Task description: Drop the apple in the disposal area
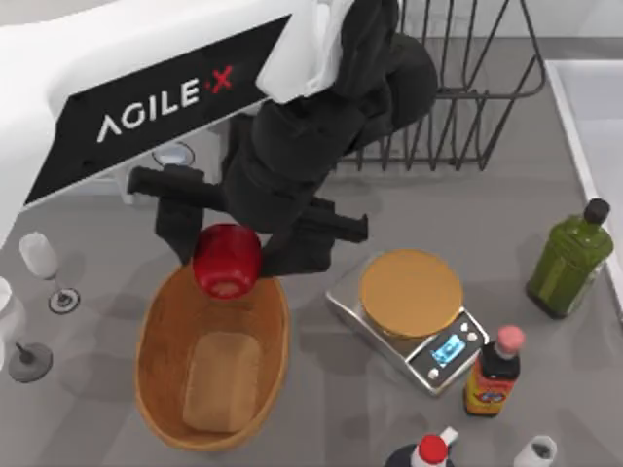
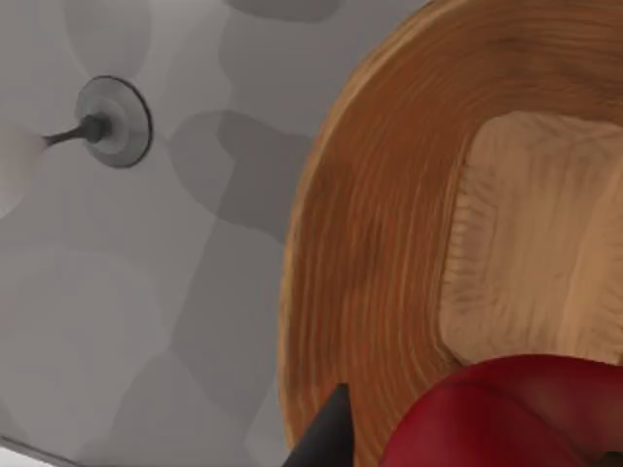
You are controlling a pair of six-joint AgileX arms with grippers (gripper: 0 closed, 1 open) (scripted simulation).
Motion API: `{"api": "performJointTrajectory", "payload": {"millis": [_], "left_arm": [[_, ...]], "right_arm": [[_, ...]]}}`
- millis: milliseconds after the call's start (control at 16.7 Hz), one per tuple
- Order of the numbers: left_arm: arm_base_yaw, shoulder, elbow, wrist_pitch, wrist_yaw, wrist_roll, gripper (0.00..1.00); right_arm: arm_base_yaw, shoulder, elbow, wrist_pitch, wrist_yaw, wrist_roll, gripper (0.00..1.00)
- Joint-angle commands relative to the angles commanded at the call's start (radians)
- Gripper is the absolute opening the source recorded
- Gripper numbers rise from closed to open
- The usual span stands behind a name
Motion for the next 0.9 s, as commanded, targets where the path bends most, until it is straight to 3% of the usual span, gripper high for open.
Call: {"api": "performJointTrajectory", "payload": {"millis": [240, 600, 900], "left_arm": [[-0.064, -0.009, -0.008, -0.034, -0.006, -0.032, 0.0], [-0.061, -0.008, -0.01, -0.031, -0.005, -0.028, 0.0], [-0.04, -0.036, -0.171, 0.104, -0.009, -0.005, 0.0]], "right_arm": [[0.0, 0.0, 0.0, 0.0, 0.0, 0.0, 1.0], [0.0, 0.0, 0.0, 0.0, 0.0, 0.0, 1.0], [0.0, 0.0, 0.0, 0.0, 0.0, 0.0, 1.0]]}}
